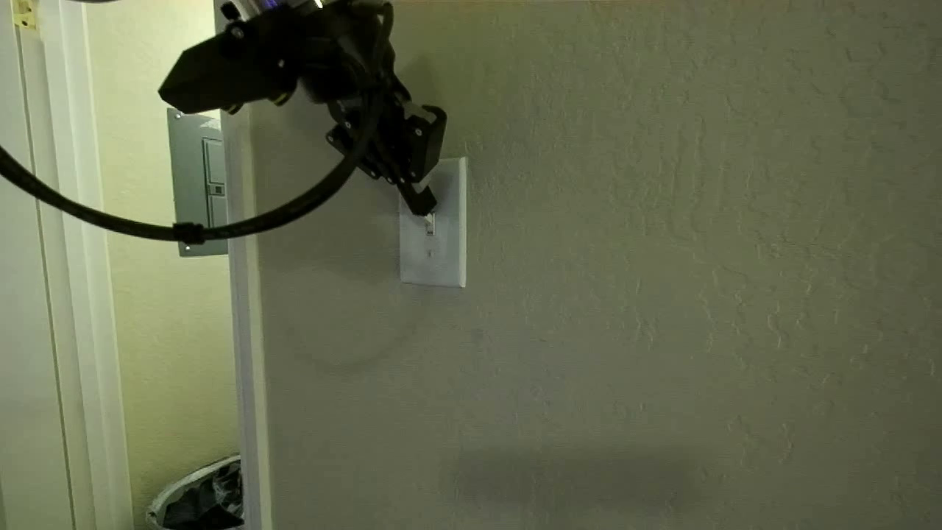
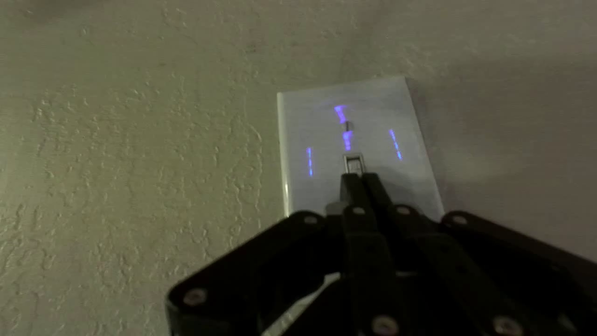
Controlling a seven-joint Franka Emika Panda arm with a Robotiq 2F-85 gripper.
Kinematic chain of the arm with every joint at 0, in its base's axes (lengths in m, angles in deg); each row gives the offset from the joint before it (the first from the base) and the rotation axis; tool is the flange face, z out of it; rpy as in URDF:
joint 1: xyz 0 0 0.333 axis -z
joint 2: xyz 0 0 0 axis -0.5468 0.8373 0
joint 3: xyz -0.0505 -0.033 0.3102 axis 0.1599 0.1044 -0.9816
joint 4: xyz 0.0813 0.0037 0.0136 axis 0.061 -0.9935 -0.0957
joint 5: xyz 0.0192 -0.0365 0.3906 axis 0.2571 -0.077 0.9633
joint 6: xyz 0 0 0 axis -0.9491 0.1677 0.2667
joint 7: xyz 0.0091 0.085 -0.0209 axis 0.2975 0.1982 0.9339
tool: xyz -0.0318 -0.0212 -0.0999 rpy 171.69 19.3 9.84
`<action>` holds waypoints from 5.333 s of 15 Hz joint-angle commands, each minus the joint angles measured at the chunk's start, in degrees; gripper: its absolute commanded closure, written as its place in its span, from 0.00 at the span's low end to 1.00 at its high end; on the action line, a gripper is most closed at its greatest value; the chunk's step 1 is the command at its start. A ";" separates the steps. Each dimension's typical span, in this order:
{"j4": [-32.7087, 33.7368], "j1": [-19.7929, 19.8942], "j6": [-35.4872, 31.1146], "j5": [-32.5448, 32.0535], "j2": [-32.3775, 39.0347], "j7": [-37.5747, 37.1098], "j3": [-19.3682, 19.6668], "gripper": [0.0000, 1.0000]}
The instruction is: Turn on the light switch, turn off the light switch then turn on the light switch
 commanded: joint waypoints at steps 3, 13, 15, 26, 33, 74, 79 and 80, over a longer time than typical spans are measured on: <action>-0.57 -0.26 -0.31 2.97 0.78 1.79 0.19 0.94; -3.94 0.21 0.50 0.48 -1.33 -0.58 -0.18 0.94; -4.77 0.36 0.74 -2.14 -2.29 -1.53 -0.35 0.94; -8.38 0.06 0.79 -9.26 -4.13 -5.35 0.30 0.94; -6.38 0.09 -0.77 -5.41 -1.91 -3.01 0.95 0.94; -8.63 0.42 19.98 -2.93 -4.68 -0.72 0.52 0.94; -8.39 0.91 39.30 -10.93 -5.23 -5.26 0.12 0.93; -8.26 0.85 42.09 -12.63 -5.31 -6.14 -0.02 0.93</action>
